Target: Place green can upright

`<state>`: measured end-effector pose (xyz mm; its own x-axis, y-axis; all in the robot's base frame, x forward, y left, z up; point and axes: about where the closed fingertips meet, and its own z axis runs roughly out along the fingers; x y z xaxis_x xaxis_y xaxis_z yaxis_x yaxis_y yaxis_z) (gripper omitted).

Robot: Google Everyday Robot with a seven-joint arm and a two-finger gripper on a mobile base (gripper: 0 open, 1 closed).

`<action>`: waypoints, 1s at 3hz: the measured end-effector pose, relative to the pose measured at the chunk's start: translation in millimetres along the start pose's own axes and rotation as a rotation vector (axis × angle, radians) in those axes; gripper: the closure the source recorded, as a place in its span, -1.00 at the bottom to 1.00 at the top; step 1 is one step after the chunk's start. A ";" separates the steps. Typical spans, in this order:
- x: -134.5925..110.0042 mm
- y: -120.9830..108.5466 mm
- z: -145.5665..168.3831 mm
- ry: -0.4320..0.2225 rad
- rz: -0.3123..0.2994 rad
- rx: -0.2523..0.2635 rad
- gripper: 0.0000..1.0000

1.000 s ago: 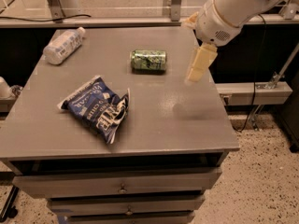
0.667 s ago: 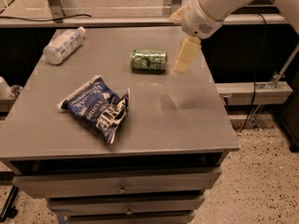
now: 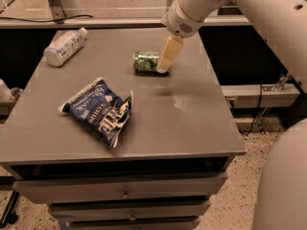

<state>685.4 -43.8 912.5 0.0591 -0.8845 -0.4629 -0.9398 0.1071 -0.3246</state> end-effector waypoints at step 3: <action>5.6 -15.7 71.0 0.164 0.173 -0.040 -1.00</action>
Offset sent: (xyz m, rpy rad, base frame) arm 0.0451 0.0268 -0.0603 -0.0945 0.1304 -0.1979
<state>724.4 -18.1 856.5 -0.1558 -0.9168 -0.3678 -0.9440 0.2478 -0.2180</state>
